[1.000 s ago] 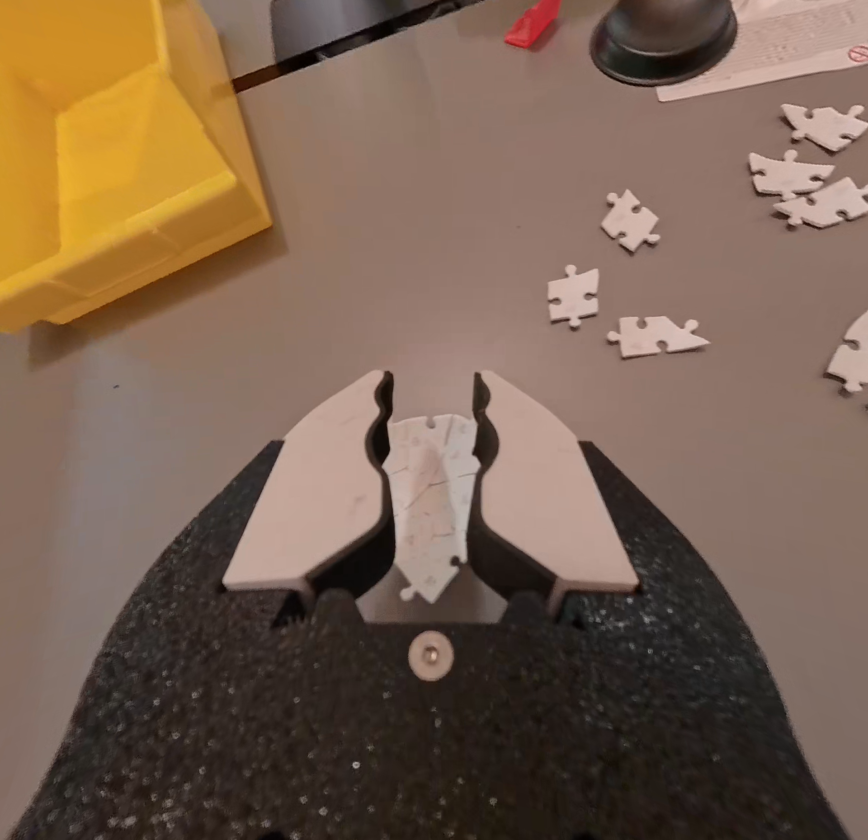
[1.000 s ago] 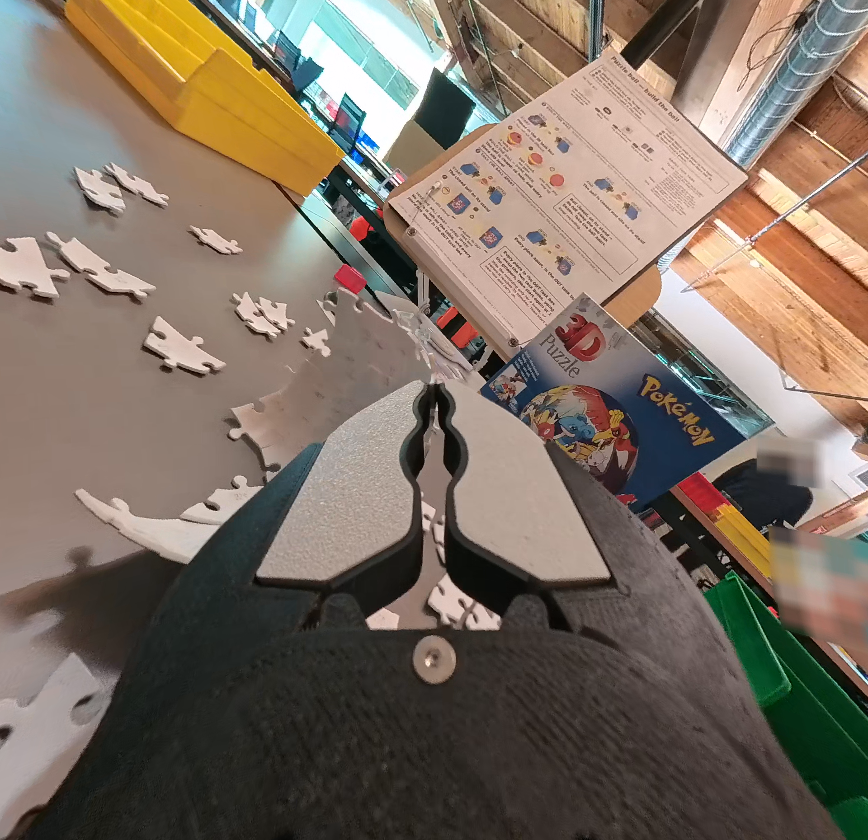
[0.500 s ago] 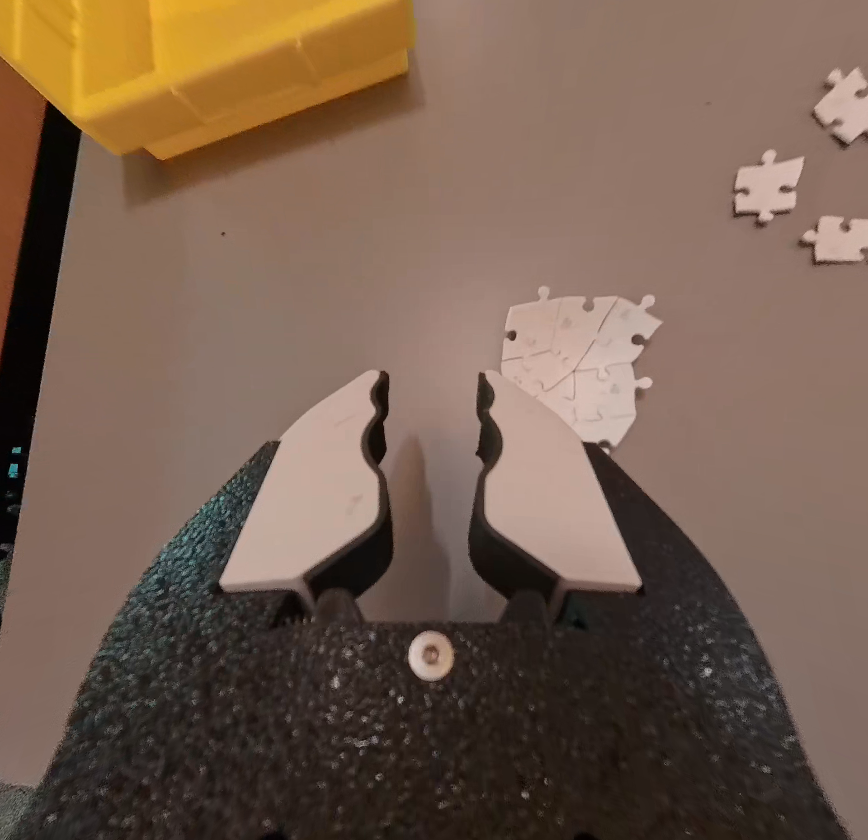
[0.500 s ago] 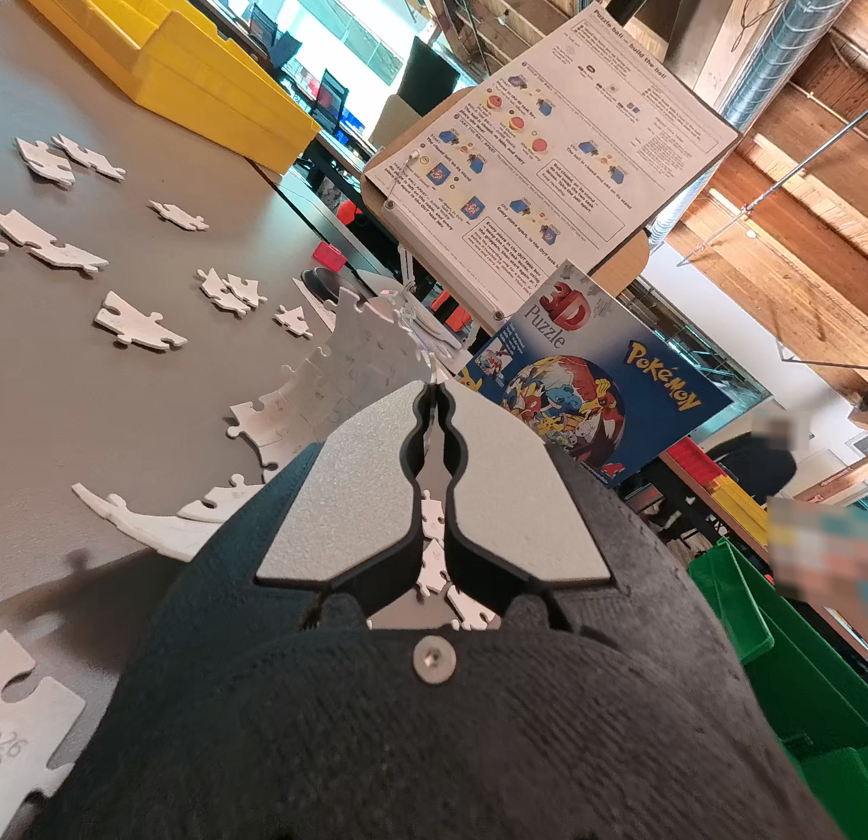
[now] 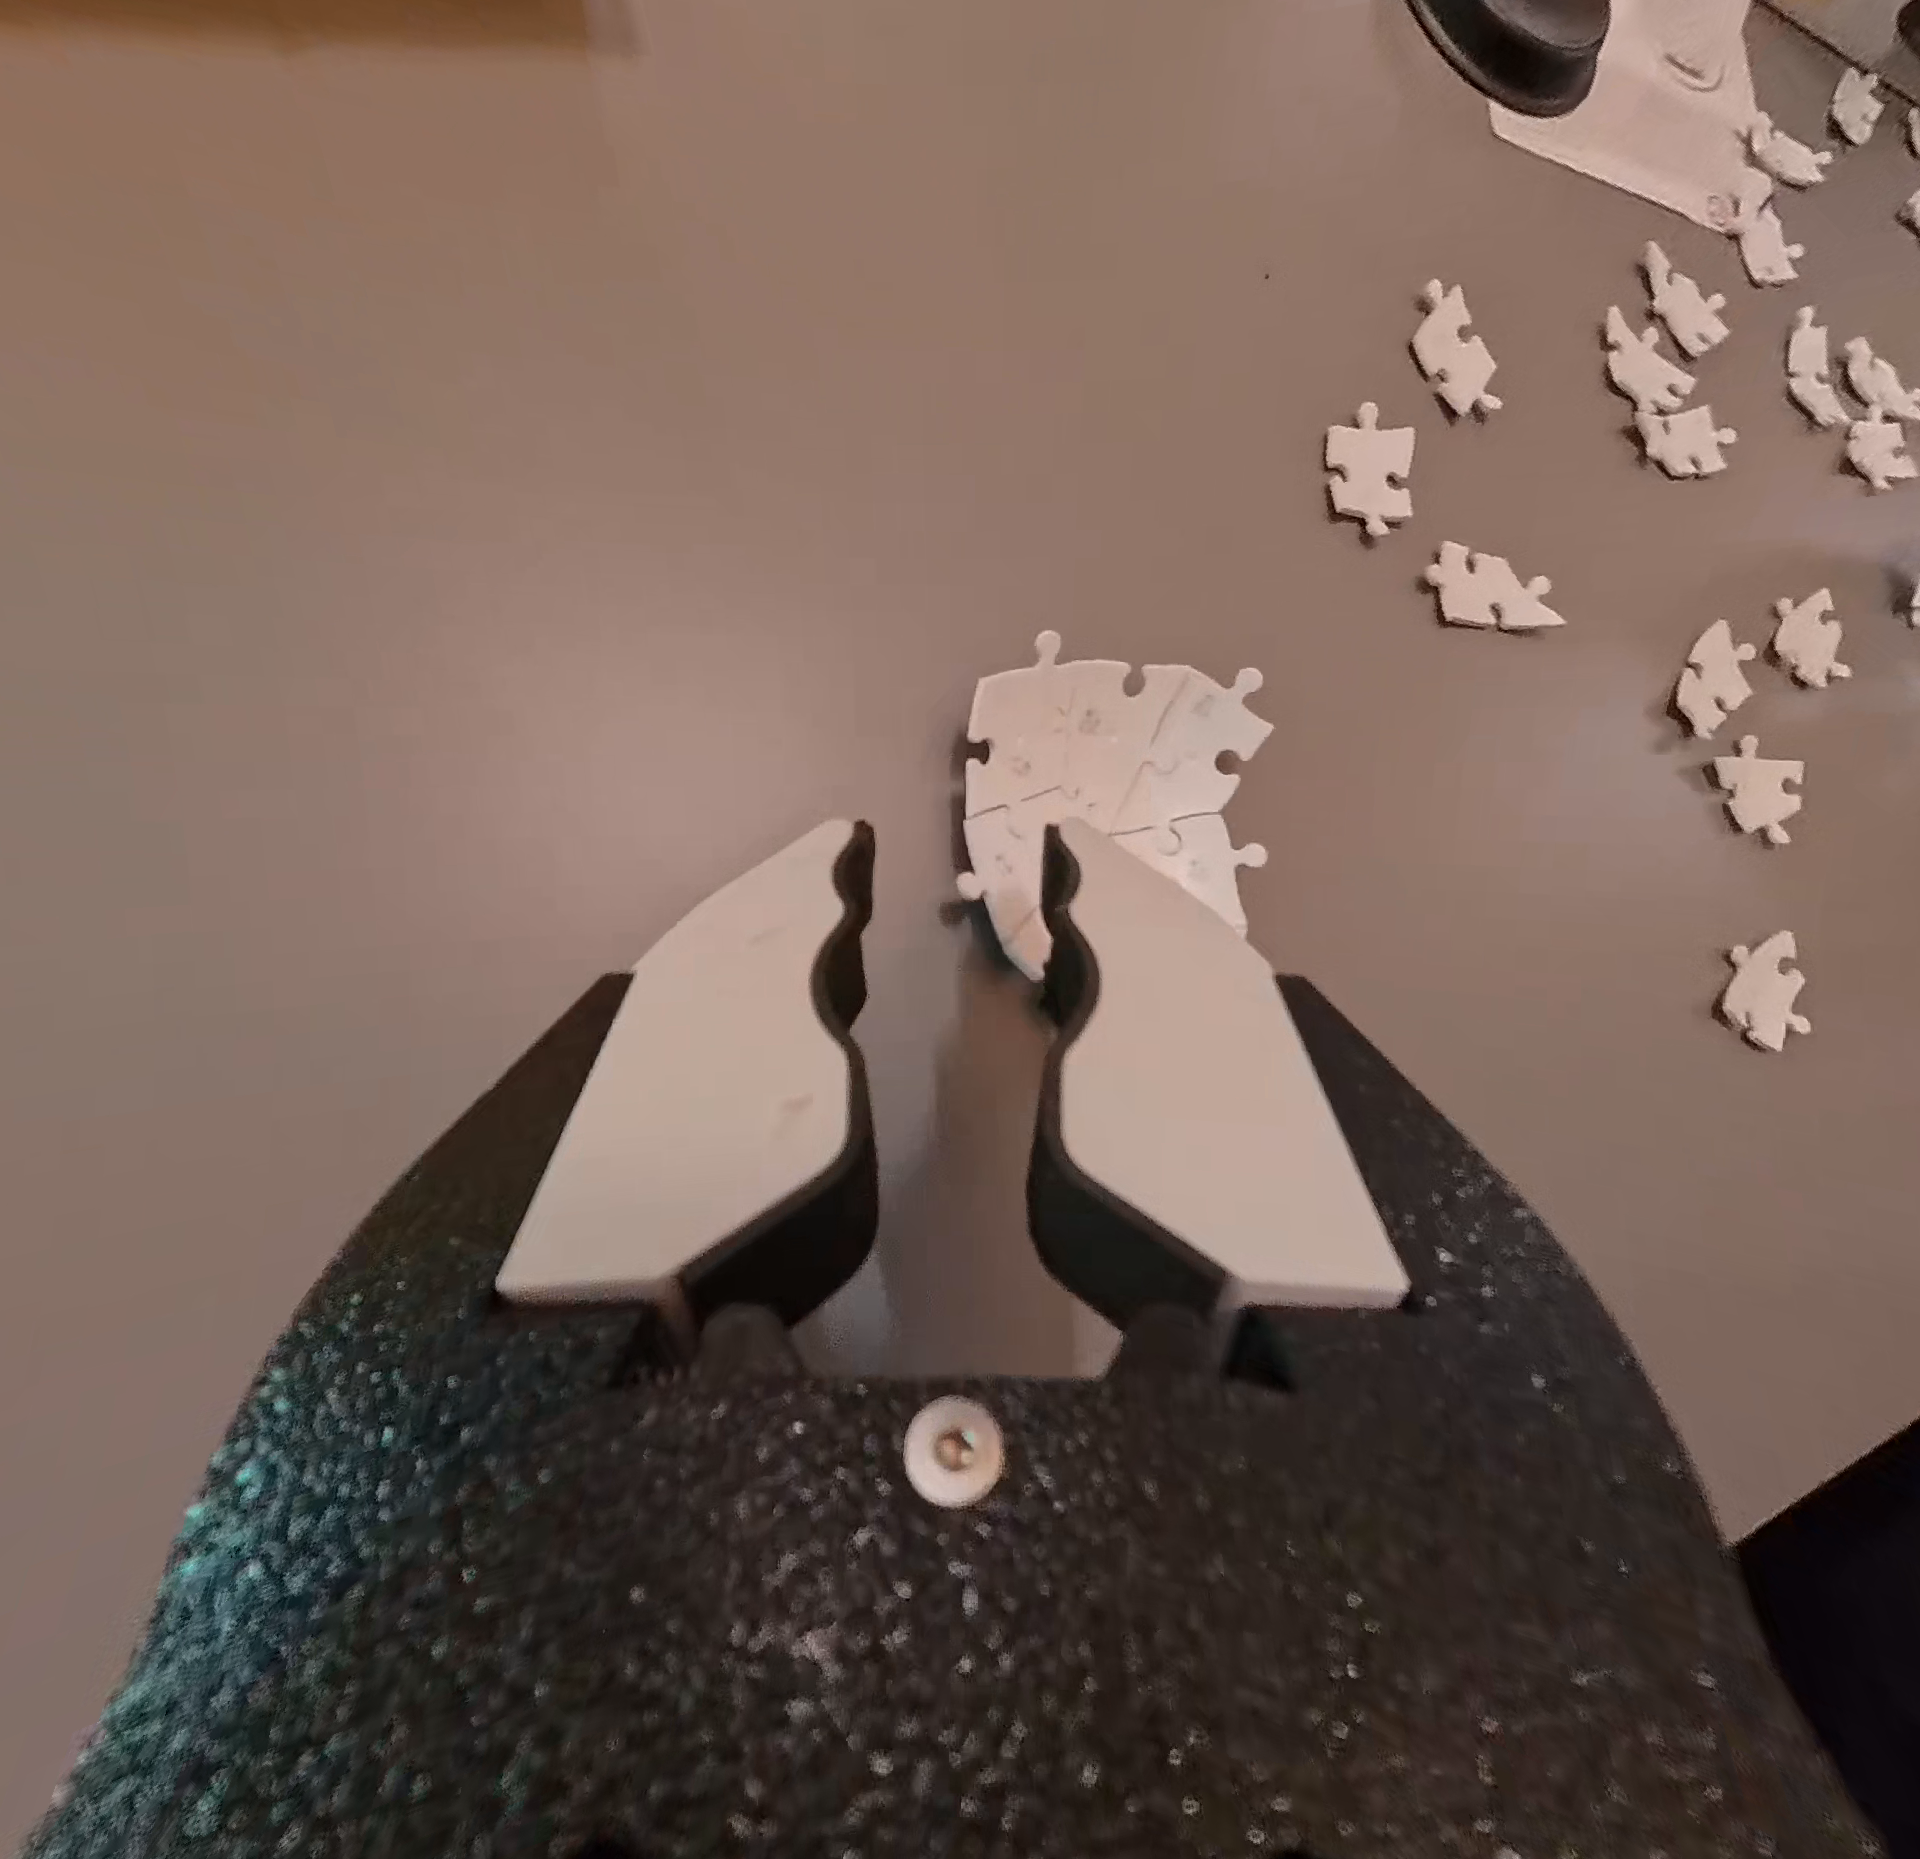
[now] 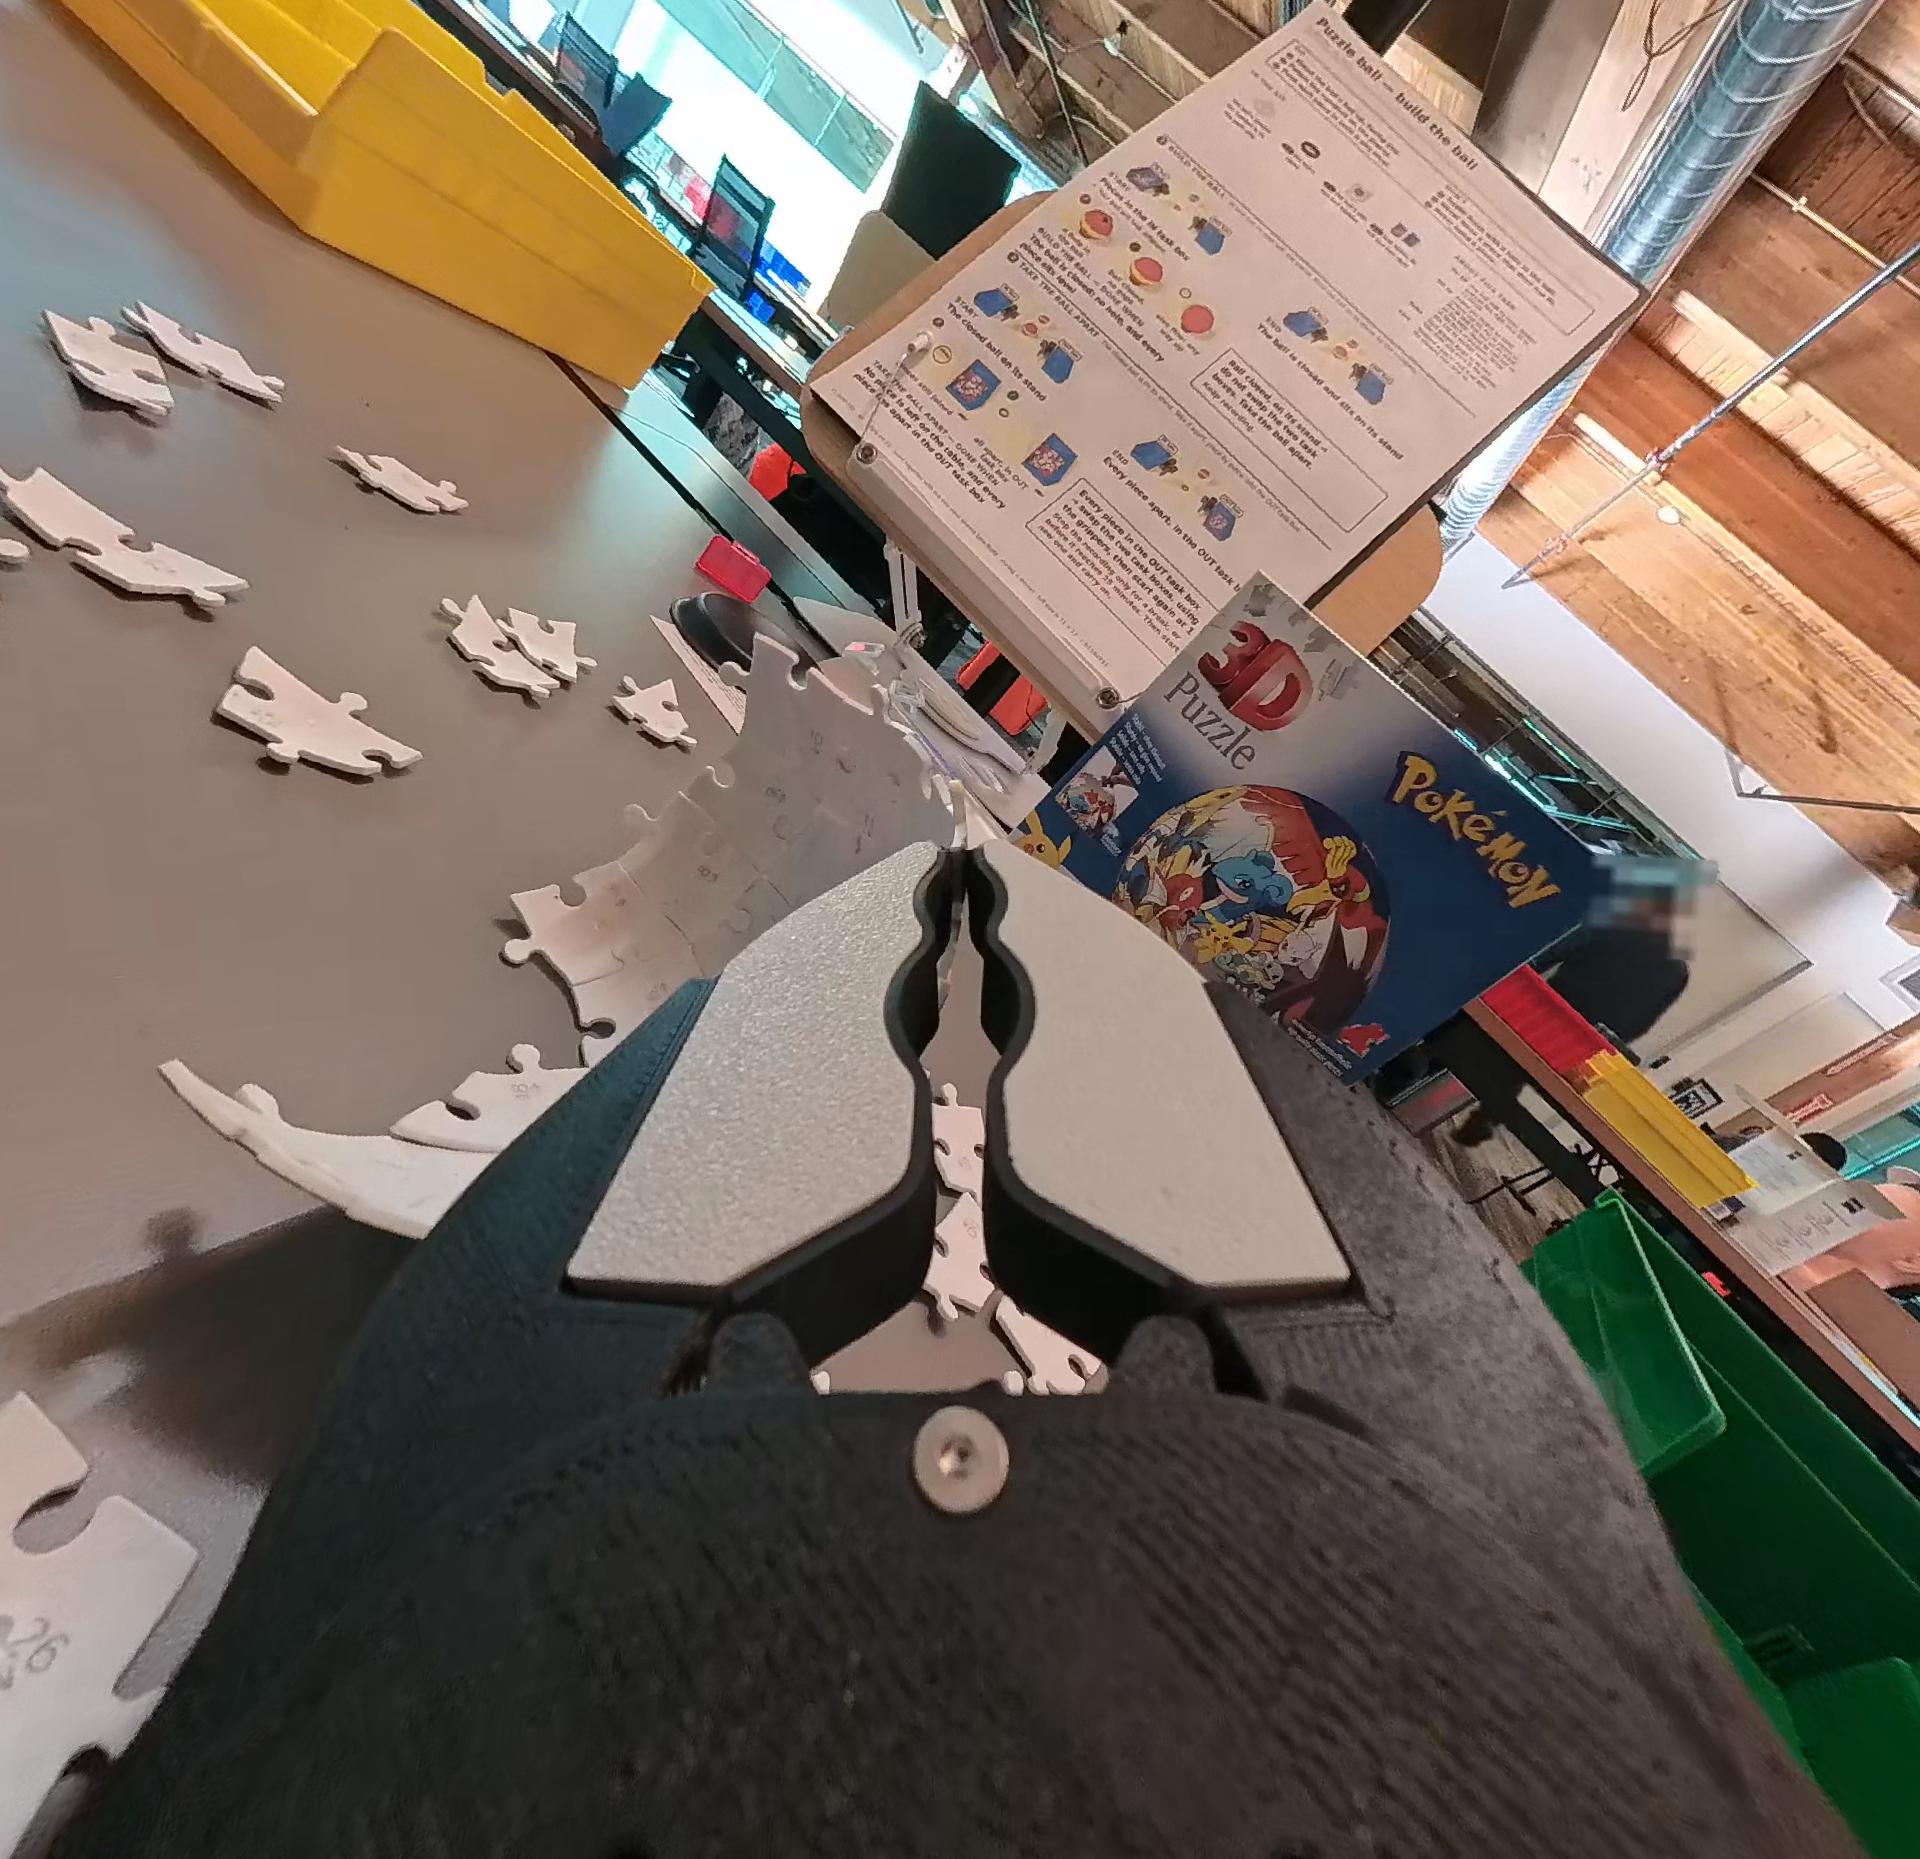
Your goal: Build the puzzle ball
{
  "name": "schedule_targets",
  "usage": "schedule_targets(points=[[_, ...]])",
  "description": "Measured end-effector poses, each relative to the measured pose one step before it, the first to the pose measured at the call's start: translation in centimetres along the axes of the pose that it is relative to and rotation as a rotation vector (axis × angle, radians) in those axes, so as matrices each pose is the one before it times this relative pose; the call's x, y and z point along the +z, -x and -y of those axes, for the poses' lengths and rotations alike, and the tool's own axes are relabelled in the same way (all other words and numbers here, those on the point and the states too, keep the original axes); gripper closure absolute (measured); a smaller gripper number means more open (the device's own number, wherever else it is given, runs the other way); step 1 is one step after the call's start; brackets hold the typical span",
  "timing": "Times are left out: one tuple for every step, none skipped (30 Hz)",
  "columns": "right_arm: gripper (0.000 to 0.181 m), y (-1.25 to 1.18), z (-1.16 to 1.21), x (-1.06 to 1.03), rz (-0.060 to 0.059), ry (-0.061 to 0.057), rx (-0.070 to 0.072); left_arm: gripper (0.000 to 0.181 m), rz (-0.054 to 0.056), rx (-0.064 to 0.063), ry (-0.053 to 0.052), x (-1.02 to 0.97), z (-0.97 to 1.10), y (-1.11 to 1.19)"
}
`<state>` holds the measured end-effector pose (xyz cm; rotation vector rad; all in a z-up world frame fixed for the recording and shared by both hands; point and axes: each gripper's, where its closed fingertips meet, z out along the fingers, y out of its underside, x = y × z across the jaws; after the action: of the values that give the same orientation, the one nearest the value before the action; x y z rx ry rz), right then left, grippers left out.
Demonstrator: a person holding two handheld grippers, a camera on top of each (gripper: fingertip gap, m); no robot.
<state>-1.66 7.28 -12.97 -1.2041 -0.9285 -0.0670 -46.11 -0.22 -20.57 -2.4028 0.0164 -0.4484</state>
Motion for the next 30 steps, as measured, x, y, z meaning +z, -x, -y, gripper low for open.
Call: schedule_targets(points=[[0.179,0.016,0.012,-0.004,-0.0001,-0.0001,-0.0015,0.151,-0.0088,-0.003,0.0064,0.182,-0.133,-0.02],[0.179,0.009,-0.021,0.005,0.0003,0.0011,-0.0006,0.151,-0.0123,-0.003,0.004,0.165,-0.116,-0.116],[0.179,0.028,-0.011,0.014,0.0011,0.0007,-0.0001,0.152,-0.0155,-0.0015,0.0023,0.169,-0.094,-0.188],[0.179,-0.006,0.007,0.007,-0.0005,-0.0001,-0.0008,0.154,-0.0127,-0.0006,0.0027,0.148,-0.103,-0.172],[0.179,0.01,0.005,0.002,-0.0002,0.0001,-0.0014,0.155,-0.007,0.0008,0.0047,0.144,-0.123,-0.094],[0.179,0.006,0.002,0.017,0.0001,0.0003,-0.0005,0.156,-0.0029,0.002,0.0071,0.127,-0.153,-0.03],[0.179,-0.01,-0.016,0.005,-0.0008,0.0013,-0.0003,0.158,0.0001,0.0003,0.0077,0.107,-0.141,0.032],[0.179,-0.008,-0.023,0.004,-0.001,0.0013,-0.0007,0.158,-0.0019,-0.0024,0.0058,0.099,-0.105,0.02],[0.179,-0.01,-0.015,0.015,-0.0007,0.0009,0.0002,0.159,-0.0105,-0.0041,0.0041,0.082,-0.057,-0.118],[0.179,-0.006,-0.008,0.009,-0.0006,0.0007,-0.0001,0.161,-0.0177,-0.0047,0.0037,0.087,-0.053,-0.224],[0.179,-0.003,0.003,0.004,-0.0003,0.0002,-0.0008,0.162,-0.0159,-0.0051,0.0045,0.077,-0.061,-0.193],[0.179,-0.012,-0.006,0.01,-0.0006,0.0005,-0.0009,0.165,-0.0077,-0.0061,0.007,0.078,-0.1,-0.059],[0.179,-0.002,-0.023,0.018,-0.0009,0.0013,-0.0002,0.169,-0.0011,-0.0079,0.0097,0.076,-0.141,0.046],[0.179,-0.013,-0.023,0.019,-0.0007,0.0008,0.0012,0.172,-0.0003,-0.0099,0.0101,0.088,-0.155,0.051],[0.178,-0.011,-0.01,0.012,-0.0002,0.0007,0.0009,0.172,-0.0061,-0.0111,0.0043,0.063,-0.08,-0.042],[0.178,0.001,0.001,0.014,-0.0002,0.0,0.0001,0.173,-0.0135,-0.0131,-0.0016,0.061,-0.008,-0.16],[0.178,-0.003,-0.001,0.0,-0.0001,0.0,-0.0002,0.173,-0.0171,-0.0151,0.0,0.073,-0.044,-0.215],[0.178,0.005,0.003,0.001,0.0001,-0.0002,0.0005,0.174,-0.0198,-0.0149,-0.0006,0.076,-0.042,-0.279],[0.178,-0.001,0.004,0.009,0.0001,0.0,0.0012,0.175,-0.0201,-0.0138,-0.0022,0.053,-0.041,-0.311],[0.178,0.0,-0.015,0.012,0.0001,0.0006,0.0009,0.176,-0.0193,-0.0104,-0.0069,0.028,0.008,-0.331],[0.178,-0.015,-0.014,0.007,-0.0001,0.0006,0.001,0.177,-0.0177,-0.0081,-0.0152,0.009,0.1,-0.325],[0.179,0.007,0.01,-0.008,0.0004,-0.0009,0.0006,0.178,-0.0192,-0.0088,-0.0197,0.015,0.13,-0.37],[0.179,0.016,0.023,-0.011,0.0007,-0.0015,0.0006,0.179,-0.0218,-0.01,-0.0169,0.018,0.102,-0.399],[0.179,0.018,0.024,-0.007,0.0005,-0.0013,0.0004,0.179,-0.0202,-0.0101,-0.0152,0.04,0.057,-0.386],[0.179,0.003,0.002,0.004,-0.0001,0.0002,-0.0003,0.18,-0.0157,-0.0122,-0.0163,0.054,0.073,-0.313],[0.179,0.004,0.011,-0.002,0.0,-0.0001,-0.001,0.18,-0.0135,-0.0121,-0.013,0.058,0.011,-0.294],[0.179,0.005,0.009,-0.006,0.0001,-0.0004,-0.0001,0.18,-0.013,-0.0066,-0.0058,0.088,-0.094,-0.312],[0.179,0.001,-0.004,-0.005,0.0001,-0.0001,0.0009,0.18,-0.0115,-0.0029,-0.0033,0.107,-0.133,-0.314],[0.179,-0.012,-0.015,-0.011,-0.0006,0.0007,0.0002,0.18,-0.0132,-0.0035,-0.0057,0.121,-0.091,-0.373],[0.179,-0.004,-0.008,-0.004,-0.0004,0.0006,0.0001,0.18,-0.0212,-0.0046,-0.0079,0.098,-0.041,-0.511]])
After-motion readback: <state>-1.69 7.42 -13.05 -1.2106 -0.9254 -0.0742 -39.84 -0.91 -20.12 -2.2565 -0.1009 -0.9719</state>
